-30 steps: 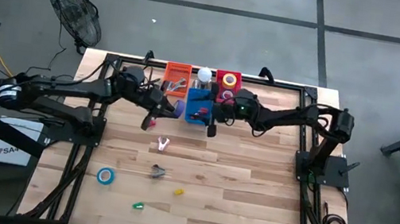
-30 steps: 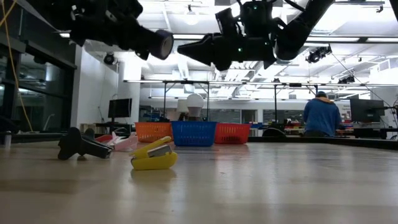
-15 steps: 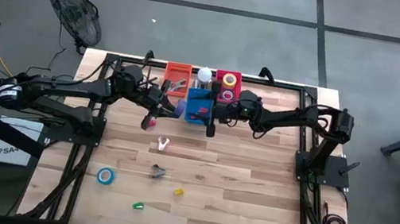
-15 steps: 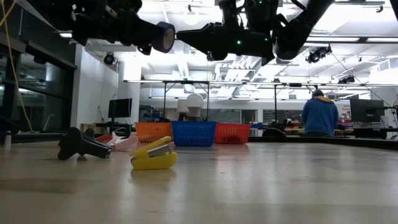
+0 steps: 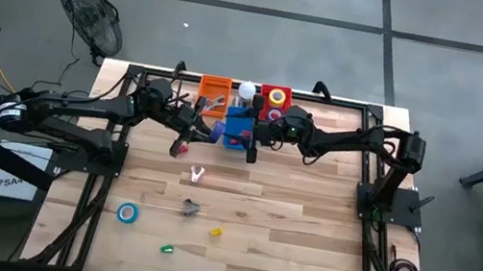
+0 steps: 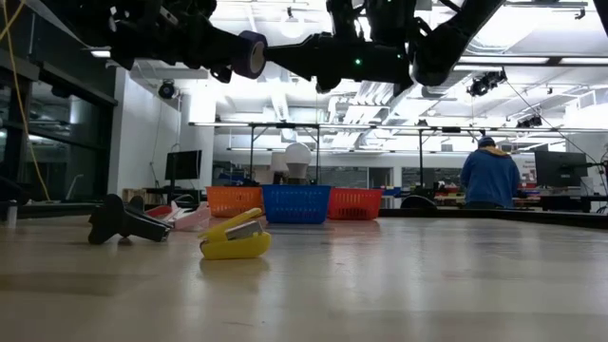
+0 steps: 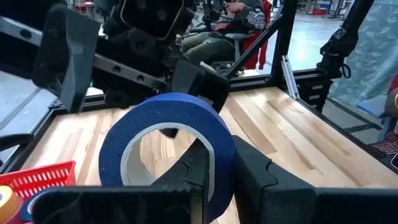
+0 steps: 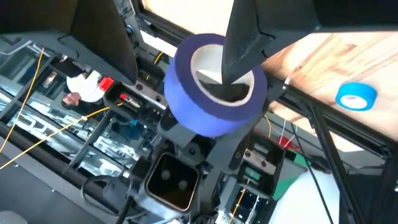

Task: Pick and place Stapler, Stapler remover, tape
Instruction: Put the purple tape into the red basket

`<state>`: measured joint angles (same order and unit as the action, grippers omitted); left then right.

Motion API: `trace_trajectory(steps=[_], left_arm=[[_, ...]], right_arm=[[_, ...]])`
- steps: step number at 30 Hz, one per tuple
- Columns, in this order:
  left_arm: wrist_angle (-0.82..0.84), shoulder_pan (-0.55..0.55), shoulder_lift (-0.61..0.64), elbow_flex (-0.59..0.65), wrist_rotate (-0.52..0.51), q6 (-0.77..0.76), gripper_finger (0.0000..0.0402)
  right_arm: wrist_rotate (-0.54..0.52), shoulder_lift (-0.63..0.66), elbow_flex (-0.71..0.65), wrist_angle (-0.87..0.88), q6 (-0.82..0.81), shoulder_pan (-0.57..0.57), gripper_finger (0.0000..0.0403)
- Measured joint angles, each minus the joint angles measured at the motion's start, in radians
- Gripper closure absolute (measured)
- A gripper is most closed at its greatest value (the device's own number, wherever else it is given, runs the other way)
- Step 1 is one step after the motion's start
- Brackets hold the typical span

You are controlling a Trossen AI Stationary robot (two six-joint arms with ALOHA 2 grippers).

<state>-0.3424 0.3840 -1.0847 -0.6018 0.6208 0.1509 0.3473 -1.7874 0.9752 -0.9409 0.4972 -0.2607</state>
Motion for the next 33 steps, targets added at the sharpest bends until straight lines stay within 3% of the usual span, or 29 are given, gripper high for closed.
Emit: trace_trajectory(steps=[33], left_arm=[[-0.007, 0.0, 0.0, 0.0, -0.003, 0.006, 0.0366]], right_arm=[[-0.003, -0.008, 0.0, -0.034, 0.029, 0.0, 0.0176]])
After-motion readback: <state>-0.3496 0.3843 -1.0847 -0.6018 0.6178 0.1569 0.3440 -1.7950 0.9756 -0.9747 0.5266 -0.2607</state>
